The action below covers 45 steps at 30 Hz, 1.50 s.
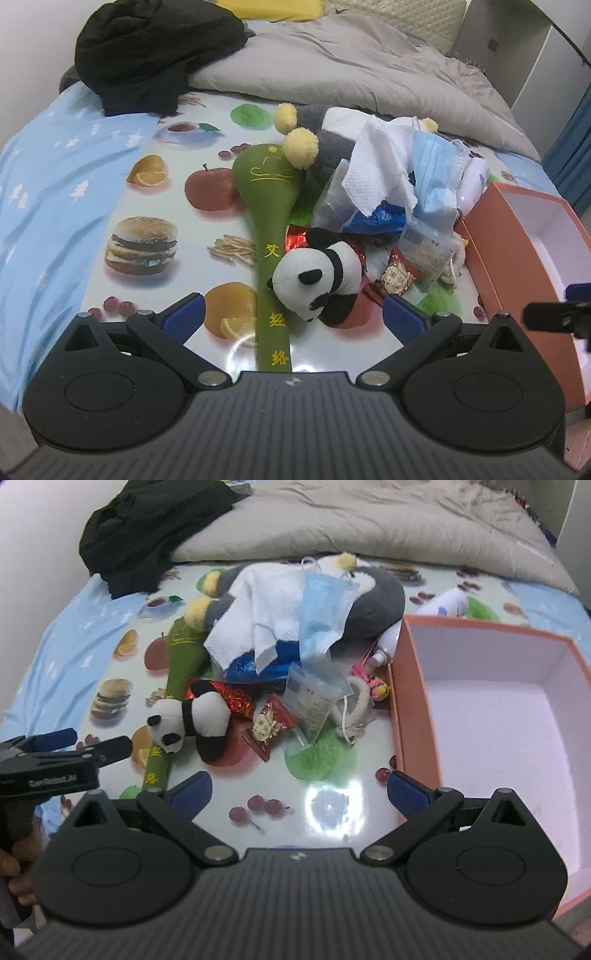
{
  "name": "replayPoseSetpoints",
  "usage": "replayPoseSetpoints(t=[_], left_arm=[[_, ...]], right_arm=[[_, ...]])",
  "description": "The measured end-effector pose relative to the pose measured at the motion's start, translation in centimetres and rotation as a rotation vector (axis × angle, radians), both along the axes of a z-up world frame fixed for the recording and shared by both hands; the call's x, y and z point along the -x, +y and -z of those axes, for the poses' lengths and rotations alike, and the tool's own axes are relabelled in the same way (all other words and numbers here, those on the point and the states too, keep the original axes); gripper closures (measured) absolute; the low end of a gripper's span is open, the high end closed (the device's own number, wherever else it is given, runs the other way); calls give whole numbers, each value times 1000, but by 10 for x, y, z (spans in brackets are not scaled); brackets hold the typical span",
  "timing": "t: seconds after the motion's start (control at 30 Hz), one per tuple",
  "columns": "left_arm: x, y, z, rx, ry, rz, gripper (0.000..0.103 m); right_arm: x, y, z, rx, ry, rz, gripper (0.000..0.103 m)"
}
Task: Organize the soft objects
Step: 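Grasp the panda plush with the left gripper while the right gripper grasps the red-brown snack packet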
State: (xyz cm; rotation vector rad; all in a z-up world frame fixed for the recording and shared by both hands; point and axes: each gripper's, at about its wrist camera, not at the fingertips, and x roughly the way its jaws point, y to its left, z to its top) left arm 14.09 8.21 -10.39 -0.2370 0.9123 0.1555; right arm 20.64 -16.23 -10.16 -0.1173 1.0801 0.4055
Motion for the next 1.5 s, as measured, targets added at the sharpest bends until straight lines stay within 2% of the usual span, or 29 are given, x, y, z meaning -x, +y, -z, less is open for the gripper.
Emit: replayPoseSetpoints(t=[0.33,0.57,0.73,0.8,0.87,1.0,1.07,1.2,1.27,1.43,1.5], left_arm=[[-31,17,20,34,13,6,0],[-45,25,39,81,10,13,1],[-55,32,52,138,3,12,2],[-57,34,56,162,-3,23,5],[-60,35,61,173,6,27,10],[-65,39,71,209,18,36,18],[-65,39,74,220,23,43,26],[-67,39,81,237,26,46,35],[-67,40,81,238,17,43,38],[-63,36,80,232,4,35,40],[-60,34,78,213,-3,29,40]], right_arm=[[-28,17,39,-10,34,-18,0],[-41,31,66,-94,20,-38,1],[-52,31,87,-204,33,36,9],[-58,33,96,-220,51,72,29],[-64,34,106,-229,68,108,30],[-75,30,124,-277,112,179,39],[-75,32,129,-299,132,185,45],[-77,38,139,-315,151,205,46],[-78,41,142,-316,126,201,46],[-81,43,146,-346,108,235,45],[-81,42,146,-390,123,234,45]])
